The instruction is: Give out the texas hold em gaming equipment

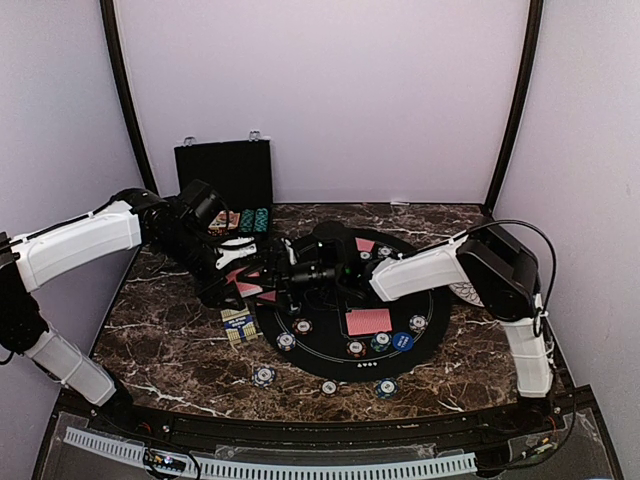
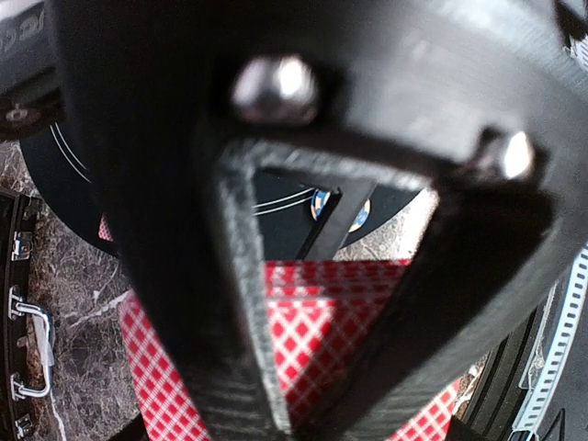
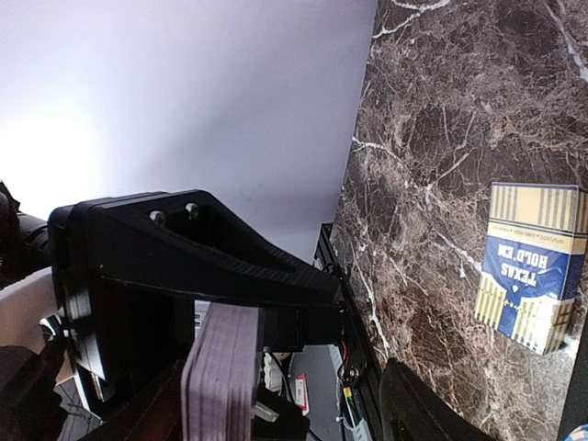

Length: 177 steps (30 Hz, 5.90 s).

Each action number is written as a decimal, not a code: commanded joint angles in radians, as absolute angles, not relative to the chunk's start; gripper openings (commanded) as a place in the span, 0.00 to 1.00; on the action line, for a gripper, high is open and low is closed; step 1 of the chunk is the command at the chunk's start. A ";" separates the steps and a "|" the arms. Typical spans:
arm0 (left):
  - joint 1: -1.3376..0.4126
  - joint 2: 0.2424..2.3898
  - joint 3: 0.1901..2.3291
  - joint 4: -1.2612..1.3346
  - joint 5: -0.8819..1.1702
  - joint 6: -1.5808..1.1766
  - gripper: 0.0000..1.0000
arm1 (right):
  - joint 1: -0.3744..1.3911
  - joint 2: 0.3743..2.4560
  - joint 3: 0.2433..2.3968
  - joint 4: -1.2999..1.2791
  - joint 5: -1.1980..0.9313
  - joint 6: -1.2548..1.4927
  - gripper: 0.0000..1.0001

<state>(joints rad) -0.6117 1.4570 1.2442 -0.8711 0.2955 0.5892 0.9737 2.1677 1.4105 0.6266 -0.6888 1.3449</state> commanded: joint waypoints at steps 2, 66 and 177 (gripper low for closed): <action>-0.618 1.437 1.275 -0.890 0.312 0.592 0.00 | 0.979 2.206 1.469 0.651 -0.717 1.369 0.69; -0.618 1.434 1.226 -0.882 0.273 0.599 0.00 | 0.899 1.892 1.343 0.272 -0.711 1.122 0.00; -0.618 1.413 1.211 -0.909 0.260 0.621 0.00 | 0.661 2.131 1.677 -0.330 -0.245 0.739 0.61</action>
<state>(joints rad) -0.6197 1.4517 1.2140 -0.8909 0.2493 0.6067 0.7040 2.2444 1.8053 -0.4824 -0.1272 0.7307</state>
